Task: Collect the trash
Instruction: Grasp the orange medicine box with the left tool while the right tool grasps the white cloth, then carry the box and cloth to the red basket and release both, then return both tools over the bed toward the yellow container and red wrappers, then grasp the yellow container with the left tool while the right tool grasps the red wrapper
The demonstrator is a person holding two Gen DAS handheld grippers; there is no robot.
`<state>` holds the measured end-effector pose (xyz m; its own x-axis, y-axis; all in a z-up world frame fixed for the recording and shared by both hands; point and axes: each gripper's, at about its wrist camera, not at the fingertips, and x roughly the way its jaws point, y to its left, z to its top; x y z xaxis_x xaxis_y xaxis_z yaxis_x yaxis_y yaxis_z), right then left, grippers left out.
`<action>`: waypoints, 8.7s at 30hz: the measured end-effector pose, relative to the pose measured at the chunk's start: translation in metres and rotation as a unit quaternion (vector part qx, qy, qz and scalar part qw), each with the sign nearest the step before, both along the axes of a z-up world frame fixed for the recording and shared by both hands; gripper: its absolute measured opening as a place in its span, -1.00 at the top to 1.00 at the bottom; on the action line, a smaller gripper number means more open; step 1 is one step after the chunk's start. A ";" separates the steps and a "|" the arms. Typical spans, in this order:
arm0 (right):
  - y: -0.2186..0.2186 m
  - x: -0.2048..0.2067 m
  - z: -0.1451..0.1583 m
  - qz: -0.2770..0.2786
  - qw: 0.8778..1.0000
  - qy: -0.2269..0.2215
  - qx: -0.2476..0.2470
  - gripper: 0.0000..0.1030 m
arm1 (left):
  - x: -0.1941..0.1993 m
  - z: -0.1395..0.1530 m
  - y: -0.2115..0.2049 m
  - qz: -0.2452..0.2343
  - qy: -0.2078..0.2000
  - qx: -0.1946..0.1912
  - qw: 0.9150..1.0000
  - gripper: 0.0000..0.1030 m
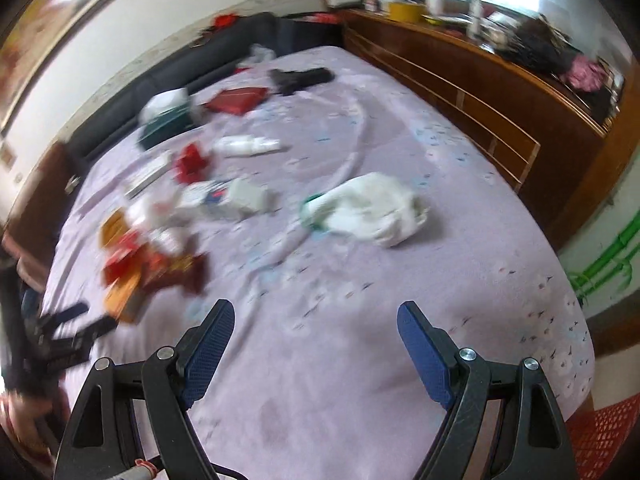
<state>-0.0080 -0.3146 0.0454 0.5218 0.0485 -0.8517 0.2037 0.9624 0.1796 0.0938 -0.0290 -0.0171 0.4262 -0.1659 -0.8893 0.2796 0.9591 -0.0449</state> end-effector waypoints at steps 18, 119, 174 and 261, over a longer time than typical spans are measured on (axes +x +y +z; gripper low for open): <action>-0.047 0.079 -0.038 -0.049 0.997 0.053 0.021 0.78 | 0.007 0.000 0.006 -0.020 0.004 -0.041 0.999 -0.05; -0.224 -0.378 0.101 -0.382 0.920 -0.081 -0.020 0.77 | -0.215 0.121 -0.390 -0.430 -0.100 -0.131 0.888 -0.06; -0.193 -0.252 0.083 -0.194 0.977 -0.087 -0.027 -0.94 | -0.171 0.104 -0.269 -0.163 -0.101 -0.084 0.978 -0.86; 0.150 0.081 -0.023 0.154 0.988 0.029 -0.003 0.53 | 0.083 0.015 0.073 0.021 -0.020 -0.028 0.999 0.75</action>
